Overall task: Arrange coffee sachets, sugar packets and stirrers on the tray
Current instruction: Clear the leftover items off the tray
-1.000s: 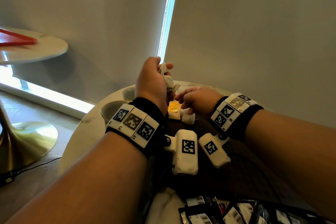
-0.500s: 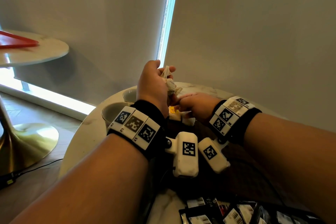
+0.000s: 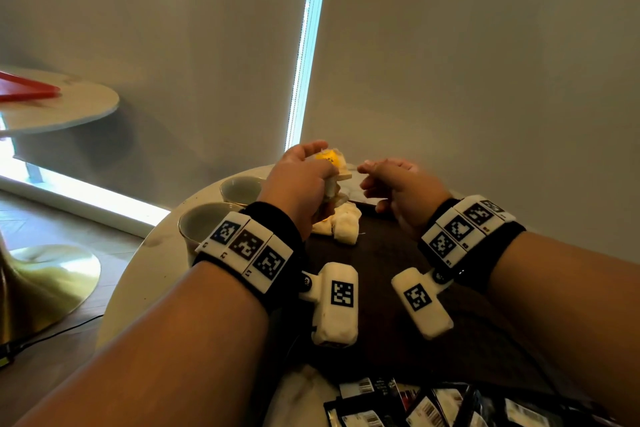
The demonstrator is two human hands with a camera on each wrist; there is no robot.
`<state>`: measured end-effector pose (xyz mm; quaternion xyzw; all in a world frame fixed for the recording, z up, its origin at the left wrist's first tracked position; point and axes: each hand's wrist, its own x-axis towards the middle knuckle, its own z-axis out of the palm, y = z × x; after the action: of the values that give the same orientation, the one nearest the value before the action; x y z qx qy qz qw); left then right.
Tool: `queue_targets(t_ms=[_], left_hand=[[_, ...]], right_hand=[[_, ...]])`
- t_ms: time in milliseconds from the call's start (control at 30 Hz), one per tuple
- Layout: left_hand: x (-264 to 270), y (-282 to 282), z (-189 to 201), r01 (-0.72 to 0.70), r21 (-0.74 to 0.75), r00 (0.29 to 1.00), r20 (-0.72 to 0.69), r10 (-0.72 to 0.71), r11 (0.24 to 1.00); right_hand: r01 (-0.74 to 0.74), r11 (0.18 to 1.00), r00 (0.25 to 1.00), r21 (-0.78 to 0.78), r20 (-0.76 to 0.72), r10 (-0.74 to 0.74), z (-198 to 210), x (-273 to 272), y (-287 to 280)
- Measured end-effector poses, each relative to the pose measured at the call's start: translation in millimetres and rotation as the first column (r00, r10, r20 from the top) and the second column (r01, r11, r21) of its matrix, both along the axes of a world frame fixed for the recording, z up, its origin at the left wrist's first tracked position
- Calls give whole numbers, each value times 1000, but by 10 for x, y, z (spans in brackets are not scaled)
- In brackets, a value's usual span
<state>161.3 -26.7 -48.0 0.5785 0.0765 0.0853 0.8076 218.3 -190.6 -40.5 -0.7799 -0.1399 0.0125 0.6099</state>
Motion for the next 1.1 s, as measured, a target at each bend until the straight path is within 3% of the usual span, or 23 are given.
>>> queue_targets(t_ms=[333,533,700,967,1100], left_hand=[[7,-31,-49,64,102,998,-30,-62,993],[3,-39,-61,85,162,995,-69,-74,983],[-41,-34,3,114,109,984,-149,-98,987],[9,-17,-82,79,205,995,-69,-67,976],[8,-21,-89,86,246,995,-73,-70,965]], right_hand=[[-59,998,998,9,17,59,43,-77,127],[6,1000,999,6,47,-7,64,-74,110],[22,999,999,45,32,-23,65,-59,68],[-42,990,998,133,-37,47,56,-156,83],[-61,997,998,56,-26,63,42,-151,69]])
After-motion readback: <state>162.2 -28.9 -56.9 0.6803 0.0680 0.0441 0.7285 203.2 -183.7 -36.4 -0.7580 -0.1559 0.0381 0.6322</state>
